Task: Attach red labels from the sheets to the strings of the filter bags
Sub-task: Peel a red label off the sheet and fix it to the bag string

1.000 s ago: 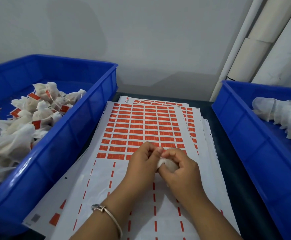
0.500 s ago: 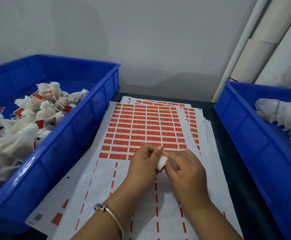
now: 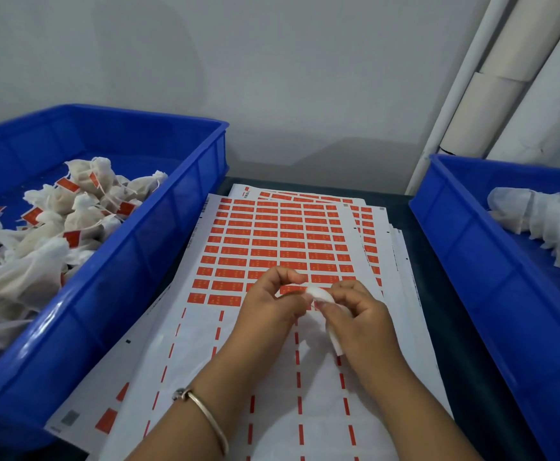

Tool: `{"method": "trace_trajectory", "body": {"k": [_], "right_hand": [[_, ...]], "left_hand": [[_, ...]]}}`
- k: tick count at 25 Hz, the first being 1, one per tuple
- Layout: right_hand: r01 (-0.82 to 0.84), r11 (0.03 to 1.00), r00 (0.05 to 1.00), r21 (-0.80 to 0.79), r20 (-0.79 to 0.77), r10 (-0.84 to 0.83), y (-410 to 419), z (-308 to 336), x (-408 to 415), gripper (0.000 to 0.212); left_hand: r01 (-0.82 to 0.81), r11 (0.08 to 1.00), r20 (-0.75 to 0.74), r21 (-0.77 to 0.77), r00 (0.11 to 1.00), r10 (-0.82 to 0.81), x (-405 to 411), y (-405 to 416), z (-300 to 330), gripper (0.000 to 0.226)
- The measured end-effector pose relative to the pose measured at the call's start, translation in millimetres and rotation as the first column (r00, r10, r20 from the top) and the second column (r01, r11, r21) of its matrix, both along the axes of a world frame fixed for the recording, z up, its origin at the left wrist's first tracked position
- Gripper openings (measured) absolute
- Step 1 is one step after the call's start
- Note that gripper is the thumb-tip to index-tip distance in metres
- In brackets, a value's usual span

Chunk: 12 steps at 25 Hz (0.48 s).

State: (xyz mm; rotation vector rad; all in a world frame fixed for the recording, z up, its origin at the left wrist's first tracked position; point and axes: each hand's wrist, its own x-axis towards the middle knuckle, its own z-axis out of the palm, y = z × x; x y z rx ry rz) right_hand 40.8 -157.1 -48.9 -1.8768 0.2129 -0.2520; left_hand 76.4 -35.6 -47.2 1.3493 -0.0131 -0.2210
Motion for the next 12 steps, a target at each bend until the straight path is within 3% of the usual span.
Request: {"method": "trace_trajectory", "body": {"k": [2,5,9,12], "right_hand": [[-0.065,0.976,0.991,0.208,-0.099,0.087,-1.5,4.1,-0.3,0.02],[-0.166,0.887,0.961,0.43,-0.13,0.243,-3.8,8.7,-1.8,0.031],[-0.068,0.852,0.977,0.519,-0.139,0.163,-5.6,6.6,1.7,0.024],[-0.041,0.841,0.98,0.539,-0.144,0.14,-7.0,4.7,2.8,0.021]], "left_hand": [[-0.043,0.996,0.052,0.077,0.998,0.039,-2.1,-0.2,1.5,0.021],[-0.076,0.982,0.166,0.171,0.985,0.048,-5.2,-0.9,5.1,0.04],[-0.042,0.958,0.253,0.282,0.967,-0.033,-6.6,-0.7,6.5,0.043],[0.028,0.952,0.287,0.305,0.95,-0.12,-9.8,-3.0,5.9,0.03]]}}
